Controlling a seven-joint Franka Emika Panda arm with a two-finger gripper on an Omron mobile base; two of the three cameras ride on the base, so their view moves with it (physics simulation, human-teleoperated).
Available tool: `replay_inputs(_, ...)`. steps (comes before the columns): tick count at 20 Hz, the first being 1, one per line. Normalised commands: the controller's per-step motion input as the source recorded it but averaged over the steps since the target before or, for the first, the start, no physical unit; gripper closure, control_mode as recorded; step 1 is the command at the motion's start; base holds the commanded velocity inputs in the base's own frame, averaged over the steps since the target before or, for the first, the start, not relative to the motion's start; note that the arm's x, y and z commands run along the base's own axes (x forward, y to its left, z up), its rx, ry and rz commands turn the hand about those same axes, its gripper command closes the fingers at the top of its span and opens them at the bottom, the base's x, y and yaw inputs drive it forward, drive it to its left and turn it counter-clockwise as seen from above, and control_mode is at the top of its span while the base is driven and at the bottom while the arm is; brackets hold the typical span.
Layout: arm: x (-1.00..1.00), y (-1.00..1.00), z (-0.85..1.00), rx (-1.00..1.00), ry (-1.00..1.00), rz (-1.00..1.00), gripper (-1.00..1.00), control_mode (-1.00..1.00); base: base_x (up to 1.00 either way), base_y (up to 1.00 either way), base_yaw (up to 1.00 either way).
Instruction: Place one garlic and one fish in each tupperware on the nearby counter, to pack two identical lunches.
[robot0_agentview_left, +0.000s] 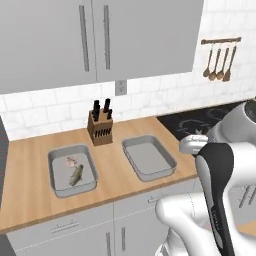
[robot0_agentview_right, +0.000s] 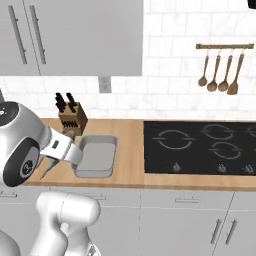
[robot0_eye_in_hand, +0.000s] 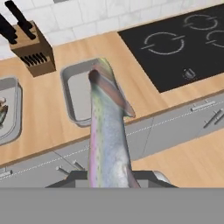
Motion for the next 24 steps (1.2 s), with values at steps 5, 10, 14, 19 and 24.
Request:
replay_inputs(5, 0.00, 0.00, 0.00, 0.00, 0.00, 0.00, 1.00, 1.00, 0.59, 0.03, 0.25)
replay_inputs(10, 0.00, 0.00, 0.00, 0.00, 0.00, 0.00, 1.00, 1.00, 0.23, 0.06, 0.27)
replay_inputs(14, 0.00, 0.00, 0.00, 0.00, 0.00, 0.00, 1.00, 1.00, 0.39, 0.00, 0.18)
replay_inputs(19, 0.23, -0.02, -0.14, 0.00, 0.03, 0.04, 1.00, -1.00, 0.32, 0.00, 0.07)
replay_inputs(24, 0.53, -0.04, -0.51, 0.00, 0.14, 0.07, 1.00, -1.00, 0.00, 0.00, 0.00)
